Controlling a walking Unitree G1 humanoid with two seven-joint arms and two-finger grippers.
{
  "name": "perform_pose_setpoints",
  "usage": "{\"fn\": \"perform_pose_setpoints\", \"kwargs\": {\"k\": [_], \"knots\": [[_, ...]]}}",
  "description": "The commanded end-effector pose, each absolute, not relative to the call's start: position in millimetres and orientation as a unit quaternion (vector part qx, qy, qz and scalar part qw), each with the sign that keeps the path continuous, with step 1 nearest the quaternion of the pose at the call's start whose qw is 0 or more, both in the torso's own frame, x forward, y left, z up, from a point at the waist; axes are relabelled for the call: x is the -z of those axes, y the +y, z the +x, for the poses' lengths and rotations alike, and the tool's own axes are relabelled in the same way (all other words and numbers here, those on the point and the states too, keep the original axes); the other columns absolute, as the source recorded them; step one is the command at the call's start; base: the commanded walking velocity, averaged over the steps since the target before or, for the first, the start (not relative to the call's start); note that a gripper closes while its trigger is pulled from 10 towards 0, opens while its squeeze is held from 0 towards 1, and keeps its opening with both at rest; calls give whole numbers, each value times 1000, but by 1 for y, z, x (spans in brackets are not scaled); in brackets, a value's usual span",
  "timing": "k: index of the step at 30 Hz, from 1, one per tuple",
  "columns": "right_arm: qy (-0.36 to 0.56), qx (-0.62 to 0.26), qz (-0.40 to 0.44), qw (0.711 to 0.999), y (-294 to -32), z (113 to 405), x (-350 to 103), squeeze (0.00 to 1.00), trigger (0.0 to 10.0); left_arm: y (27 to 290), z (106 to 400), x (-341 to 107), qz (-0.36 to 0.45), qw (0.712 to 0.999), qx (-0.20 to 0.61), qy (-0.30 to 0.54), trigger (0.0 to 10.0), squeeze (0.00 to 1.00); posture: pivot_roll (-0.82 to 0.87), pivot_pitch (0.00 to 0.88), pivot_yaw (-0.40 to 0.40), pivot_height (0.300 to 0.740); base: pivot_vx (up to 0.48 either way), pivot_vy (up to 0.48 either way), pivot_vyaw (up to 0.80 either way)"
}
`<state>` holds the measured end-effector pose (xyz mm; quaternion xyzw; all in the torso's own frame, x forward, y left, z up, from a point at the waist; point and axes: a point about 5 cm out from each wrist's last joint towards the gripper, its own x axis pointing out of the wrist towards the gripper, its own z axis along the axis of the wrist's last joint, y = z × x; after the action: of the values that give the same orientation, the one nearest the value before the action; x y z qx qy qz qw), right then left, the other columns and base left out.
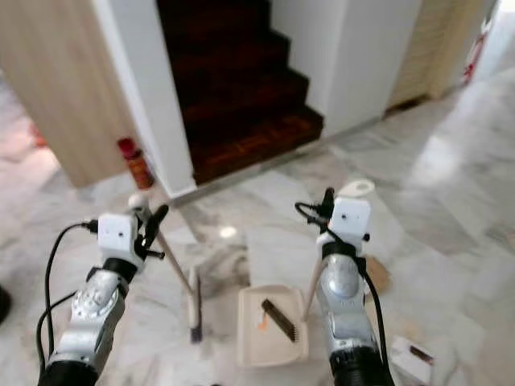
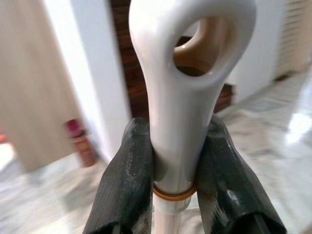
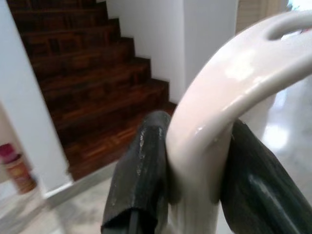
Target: Sweep floor
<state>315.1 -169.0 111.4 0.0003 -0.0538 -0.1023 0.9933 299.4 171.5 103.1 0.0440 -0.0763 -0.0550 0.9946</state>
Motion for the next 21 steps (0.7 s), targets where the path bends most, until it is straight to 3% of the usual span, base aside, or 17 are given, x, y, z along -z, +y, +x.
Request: {"fn": "perform_pose_setpoints", "kwargs": {"k": [1, 4, 16, 21], "knots": [[-77, 104, 6, 992, -169, 318, -123, 0, 10000, 176, 302, -115, 41, 993, 44, -101, 10000, 0, 34, 0, 12, 740, 0, 0, 769], [-72, 108, 8, 991, -170, 317, -122, 0, 10000, 177, 301, -114, 28, 995, 31, -95, 10000, 0, 35, 0, 11, 740, 0, 0, 608], [-62, 115, 35, 991, -170, 319, -122, 0, 10000, 180, 300, -115, 24, 995, 23, -92, 10000, 0, 38, 31, 20, 740, 0, 0, 0], [-59, 115, 34, 991, -170, 317, -121, 0, 10000, 179, 298, -114, 30, 995, 29, -89, 10000, 0, 42, 55, 25, 740, 0, 263, 0]]}}
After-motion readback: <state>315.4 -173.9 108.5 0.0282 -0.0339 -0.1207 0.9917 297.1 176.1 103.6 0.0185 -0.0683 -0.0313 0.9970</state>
